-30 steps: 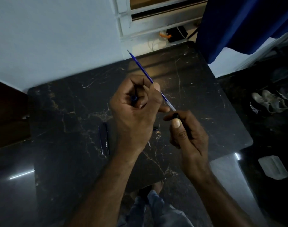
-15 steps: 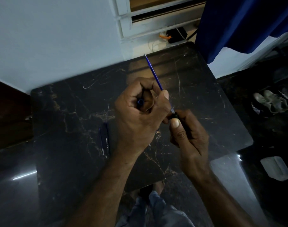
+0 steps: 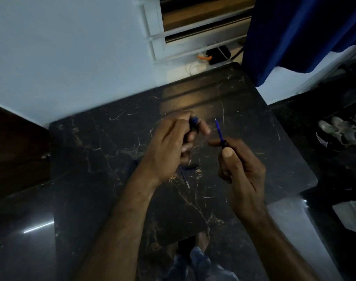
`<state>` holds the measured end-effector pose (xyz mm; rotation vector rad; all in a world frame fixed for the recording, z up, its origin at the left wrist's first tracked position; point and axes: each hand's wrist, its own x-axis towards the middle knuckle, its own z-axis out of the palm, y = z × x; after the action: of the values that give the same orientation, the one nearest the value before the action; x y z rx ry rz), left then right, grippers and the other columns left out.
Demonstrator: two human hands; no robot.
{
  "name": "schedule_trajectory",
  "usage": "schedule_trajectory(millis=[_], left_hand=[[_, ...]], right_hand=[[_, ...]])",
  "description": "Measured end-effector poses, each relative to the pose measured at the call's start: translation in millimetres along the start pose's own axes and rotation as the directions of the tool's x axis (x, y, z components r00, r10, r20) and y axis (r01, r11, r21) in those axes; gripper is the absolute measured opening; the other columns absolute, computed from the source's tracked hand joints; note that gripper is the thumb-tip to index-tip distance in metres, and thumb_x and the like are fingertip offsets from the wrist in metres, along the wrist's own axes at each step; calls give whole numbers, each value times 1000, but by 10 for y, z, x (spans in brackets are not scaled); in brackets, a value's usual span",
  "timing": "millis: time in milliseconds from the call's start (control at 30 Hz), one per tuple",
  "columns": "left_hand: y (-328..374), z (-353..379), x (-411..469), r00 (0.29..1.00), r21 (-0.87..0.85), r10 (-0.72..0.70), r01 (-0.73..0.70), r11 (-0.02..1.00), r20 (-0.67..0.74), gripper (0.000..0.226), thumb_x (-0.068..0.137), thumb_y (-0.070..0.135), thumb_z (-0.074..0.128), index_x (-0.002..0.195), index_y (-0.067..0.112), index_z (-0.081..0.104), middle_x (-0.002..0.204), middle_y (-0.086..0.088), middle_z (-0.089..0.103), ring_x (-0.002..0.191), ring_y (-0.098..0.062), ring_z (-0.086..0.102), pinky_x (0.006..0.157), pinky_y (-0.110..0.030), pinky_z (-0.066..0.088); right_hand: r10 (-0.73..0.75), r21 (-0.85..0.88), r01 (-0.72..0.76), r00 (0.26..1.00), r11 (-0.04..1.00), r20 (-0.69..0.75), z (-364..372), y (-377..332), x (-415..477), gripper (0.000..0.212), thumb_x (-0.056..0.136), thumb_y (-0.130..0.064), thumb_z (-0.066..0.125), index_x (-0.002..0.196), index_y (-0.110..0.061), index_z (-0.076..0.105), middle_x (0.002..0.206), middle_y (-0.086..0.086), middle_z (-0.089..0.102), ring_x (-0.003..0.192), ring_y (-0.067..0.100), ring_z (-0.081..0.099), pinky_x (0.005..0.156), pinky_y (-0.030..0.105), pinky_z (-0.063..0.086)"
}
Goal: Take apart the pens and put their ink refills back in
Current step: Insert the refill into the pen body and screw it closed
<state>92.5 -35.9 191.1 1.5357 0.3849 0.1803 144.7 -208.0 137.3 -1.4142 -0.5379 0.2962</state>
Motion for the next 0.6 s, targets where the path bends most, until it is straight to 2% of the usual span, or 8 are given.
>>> schedule_trajectory(millis=[67, 167, 233, 400, 500, 600], left_hand=[[13, -15, 23, 997, -95, 61, -56, 994, 44, 40, 114, 9, 36, 129, 4, 73, 88, -2, 53, 67, -8, 49, 47, -24, 44], [-17, -43, 49, 983, -146, 183, -180, 973, 11, 35, 116, 3, 44, 143, 3, 65, 103, -6, 66, 80, -13, 62, 56, -27, 57], [-9, -35, 62, 973, -162, 231, -231, 959, -22, 30, 114, 4, 50, 141, 2, 64, 105, -8, 72, 81, -14, 67, 57, -27, 59], [55, 8, 60, 967, -202, 223, -245, 948, -126, 14, 102, 13, 68, 114, 12, 76, 88, 1, 76, 74, -10, 69, 52, -23, 57], [77, 15, 51, 970, -260, 200, -230, 938, -138, 11, 98, 15, 71, 105, 17, 79, 83, 3, 73, 71, -8, 67, 49, -22, 56], [77, 15, 51, 972, -284, 186, -220, 933, -142, 10, 100, 15, 70, 104, 17, 79, 82, 3, 71, 70, -7, 66, 48, -21, 56]], right_hand=[[-25, -50, 24, 1000, 998, -15, -28, -22, 16, 27, 110, -26, 52, 125, -28, 74, 77, -20, 54, 63, 1, 47, 58, 25, 40], [-55, -101, 49, 997, 994, -57, -79, -66, 49, 24, 107, -26, 59, 125, -32, 74, 84, -25, 60, 68, -1, 54, 62, 22, 45], [-72, -119, 62, 994, 991, -85, -109, -90, 77, 23, 107, -26, 61, 125, -33, 74, 87, -27, 63, 71, -1, 58, 63, 24, 47], [-124, -153, 106, 985, 983, -119, -177, -140, 129, 21, 108, -40, 64, 126, -35, 73, 91, -25, 65, 72, 11, 60, 59, 45, 51], [-162, -151, 144, 980, 978, -112, -193, -166, 148, 25, 109, -43, 63, 127, -30, 75, 92, -26, 64, 73, 11, 61, 60, 42, 50], [-197, -166, 182, 977, 969, -77, -193, -179, 145, 23, 110, -40, 63, 126, -29, 75, 91, -23, 63, 71, 16, 60, 55, 46, 49]])
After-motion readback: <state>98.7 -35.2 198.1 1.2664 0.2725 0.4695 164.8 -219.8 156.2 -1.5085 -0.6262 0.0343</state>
